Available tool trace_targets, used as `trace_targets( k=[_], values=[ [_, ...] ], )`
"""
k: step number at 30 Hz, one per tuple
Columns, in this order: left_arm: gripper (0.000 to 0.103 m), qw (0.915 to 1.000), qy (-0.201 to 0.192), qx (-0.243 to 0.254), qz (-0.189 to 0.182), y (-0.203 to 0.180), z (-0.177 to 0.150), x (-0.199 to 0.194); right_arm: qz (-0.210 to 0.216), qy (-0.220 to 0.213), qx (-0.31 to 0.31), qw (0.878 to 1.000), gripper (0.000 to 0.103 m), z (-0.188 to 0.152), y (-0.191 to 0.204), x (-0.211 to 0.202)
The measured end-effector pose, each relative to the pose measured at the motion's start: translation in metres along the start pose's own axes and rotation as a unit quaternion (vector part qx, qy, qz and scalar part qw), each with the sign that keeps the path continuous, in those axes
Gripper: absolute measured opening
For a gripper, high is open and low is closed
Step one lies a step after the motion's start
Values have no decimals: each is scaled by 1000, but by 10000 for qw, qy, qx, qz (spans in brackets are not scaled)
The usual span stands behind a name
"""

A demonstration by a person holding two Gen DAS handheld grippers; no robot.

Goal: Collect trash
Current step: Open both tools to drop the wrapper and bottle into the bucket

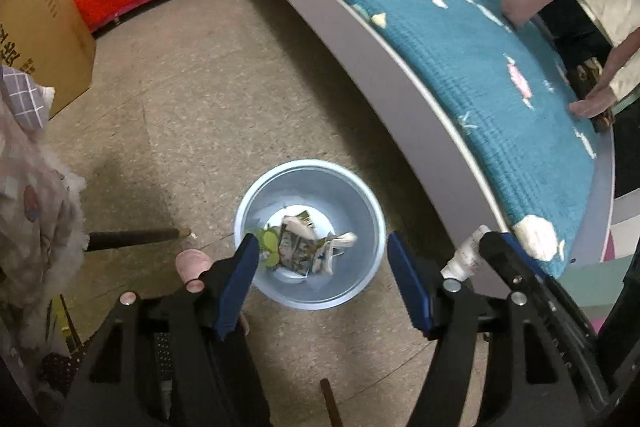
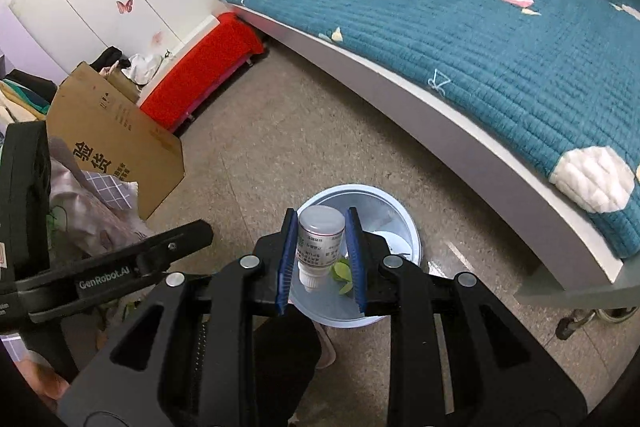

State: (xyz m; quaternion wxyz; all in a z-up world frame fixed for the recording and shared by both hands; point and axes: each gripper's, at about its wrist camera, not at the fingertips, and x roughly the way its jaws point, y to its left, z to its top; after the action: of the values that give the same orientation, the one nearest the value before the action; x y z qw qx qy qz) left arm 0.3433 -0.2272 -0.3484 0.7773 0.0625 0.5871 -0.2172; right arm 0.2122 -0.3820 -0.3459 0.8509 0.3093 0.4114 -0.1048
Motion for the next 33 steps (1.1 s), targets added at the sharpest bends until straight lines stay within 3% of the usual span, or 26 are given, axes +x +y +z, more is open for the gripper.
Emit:
trace_targets(
  k=[8,14,17,21,27,33],
  values=[
    [69,9991,-19,-69,425,16,-2,-2,73,137,-84,9998,24,-5,14,15],
    [71,9982,-154,-258,512,29,1,-12,160,52,-125,9998,25,2,25,18],
    [74,9976,-260,-357,526,34,2,-20,246,38,-35,9997,51,6,26,19],
    [74,9973,-304,-470,482,35,2,-27,232,28,-42,9997,52,7,29,13],
    [74,9970,-575,-458,256,26,-5,-60,181,-204,-99,9996,53,8,38,-24],
    [74,9920,-1259,-131,18,2,-14,-134,380,-763,-224,9961,57,16,55,-94]
  ],
)
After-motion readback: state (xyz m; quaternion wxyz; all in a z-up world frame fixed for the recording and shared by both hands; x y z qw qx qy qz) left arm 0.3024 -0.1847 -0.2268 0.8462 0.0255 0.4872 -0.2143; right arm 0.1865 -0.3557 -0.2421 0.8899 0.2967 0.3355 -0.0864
